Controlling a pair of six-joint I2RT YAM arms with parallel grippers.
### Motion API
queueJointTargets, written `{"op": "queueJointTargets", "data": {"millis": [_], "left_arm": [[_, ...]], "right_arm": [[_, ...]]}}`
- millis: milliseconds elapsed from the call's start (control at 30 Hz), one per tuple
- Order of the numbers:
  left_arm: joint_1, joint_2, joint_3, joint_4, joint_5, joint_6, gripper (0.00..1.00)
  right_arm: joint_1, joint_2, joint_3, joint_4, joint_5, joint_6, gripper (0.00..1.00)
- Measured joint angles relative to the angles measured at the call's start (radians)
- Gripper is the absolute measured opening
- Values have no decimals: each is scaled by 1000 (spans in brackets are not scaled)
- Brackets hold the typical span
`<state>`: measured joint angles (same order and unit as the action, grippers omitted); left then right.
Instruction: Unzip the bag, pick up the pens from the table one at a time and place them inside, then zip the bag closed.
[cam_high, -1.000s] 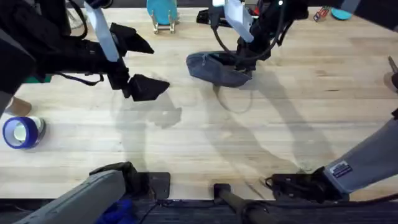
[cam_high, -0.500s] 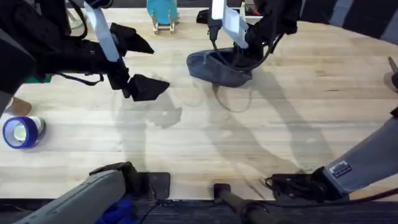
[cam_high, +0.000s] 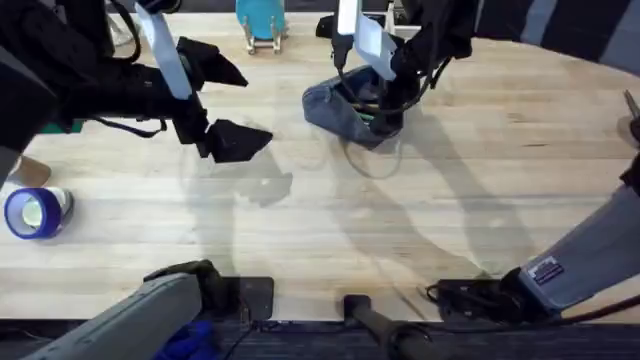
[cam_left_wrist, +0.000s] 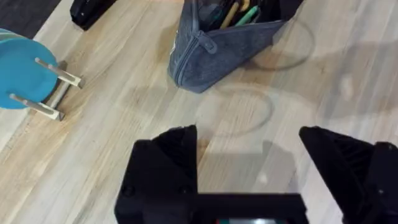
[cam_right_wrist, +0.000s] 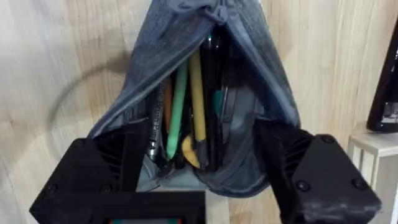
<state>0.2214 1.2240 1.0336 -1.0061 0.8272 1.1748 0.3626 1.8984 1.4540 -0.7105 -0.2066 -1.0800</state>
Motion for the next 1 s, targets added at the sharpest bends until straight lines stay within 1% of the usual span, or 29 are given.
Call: {"op": "queueJointTargets", "data": {"millis": [300,467,733,1000], "left_arm": [[0,0,0,0,0,0,993],[0,0,0,3,0,0,993],[0,0,0,3,0,0,993],[0,0,0,3,0,0,993]], "right_arm": [[0,-1,0,8,0,45,997],[0,-35,0,8,-1,119,998],[0,-173,32,20,-1,323,997],[0,-270,37,-11,-1,608,997]]}}
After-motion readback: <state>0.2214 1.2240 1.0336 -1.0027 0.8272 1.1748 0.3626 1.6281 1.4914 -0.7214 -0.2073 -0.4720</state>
